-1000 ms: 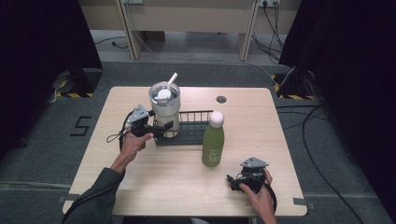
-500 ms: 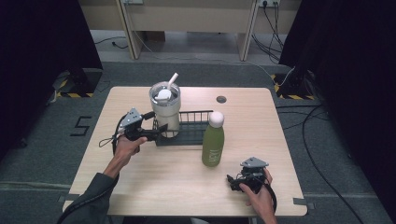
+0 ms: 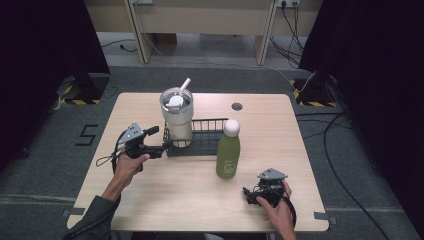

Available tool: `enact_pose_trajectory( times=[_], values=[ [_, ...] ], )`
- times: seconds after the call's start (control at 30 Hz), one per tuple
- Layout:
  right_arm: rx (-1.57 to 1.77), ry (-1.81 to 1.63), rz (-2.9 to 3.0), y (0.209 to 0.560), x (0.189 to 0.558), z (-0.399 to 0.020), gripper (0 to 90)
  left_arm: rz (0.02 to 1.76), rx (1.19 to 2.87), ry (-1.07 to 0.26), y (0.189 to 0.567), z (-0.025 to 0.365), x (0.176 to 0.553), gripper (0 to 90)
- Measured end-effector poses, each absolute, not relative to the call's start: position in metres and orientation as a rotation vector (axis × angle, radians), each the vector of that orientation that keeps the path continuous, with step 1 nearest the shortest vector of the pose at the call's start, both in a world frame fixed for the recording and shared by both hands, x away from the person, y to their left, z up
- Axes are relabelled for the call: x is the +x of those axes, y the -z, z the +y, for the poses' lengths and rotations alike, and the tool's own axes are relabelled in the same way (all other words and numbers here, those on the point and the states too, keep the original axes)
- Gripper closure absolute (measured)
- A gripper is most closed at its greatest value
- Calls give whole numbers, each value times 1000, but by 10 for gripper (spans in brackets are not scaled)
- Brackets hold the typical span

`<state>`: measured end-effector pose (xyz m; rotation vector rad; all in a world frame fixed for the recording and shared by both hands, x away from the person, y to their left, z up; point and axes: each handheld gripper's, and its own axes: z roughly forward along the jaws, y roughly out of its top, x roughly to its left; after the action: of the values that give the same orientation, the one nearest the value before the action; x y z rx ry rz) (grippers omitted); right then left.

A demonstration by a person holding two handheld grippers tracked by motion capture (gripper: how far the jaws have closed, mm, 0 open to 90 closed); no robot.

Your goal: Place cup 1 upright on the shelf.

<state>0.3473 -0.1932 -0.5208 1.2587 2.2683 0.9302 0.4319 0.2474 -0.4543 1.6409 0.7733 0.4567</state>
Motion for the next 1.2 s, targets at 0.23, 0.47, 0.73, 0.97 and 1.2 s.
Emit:
enact_pose_trajectory(
  times=[0.23,0.47,0.73,0.97,1.2],
  values=[
    [1258,-929,2268,521,347,-193,24,773,1647,-442,457,249,424,147],
    [1259,-928,2267,521,347,-193,24,765,1652,-433,458,249,416,146],
    [1260,-929,2265,521,347,-193,24,756,1664,-417,462,249,406,147],
    [1259,-929,2267,521,347,-193,24,755,1675,-407,468,251,398,147],
    [1260,-928,2267,521,347,-193,24,759,1692,-390,475,252,391,147]
  ],
)
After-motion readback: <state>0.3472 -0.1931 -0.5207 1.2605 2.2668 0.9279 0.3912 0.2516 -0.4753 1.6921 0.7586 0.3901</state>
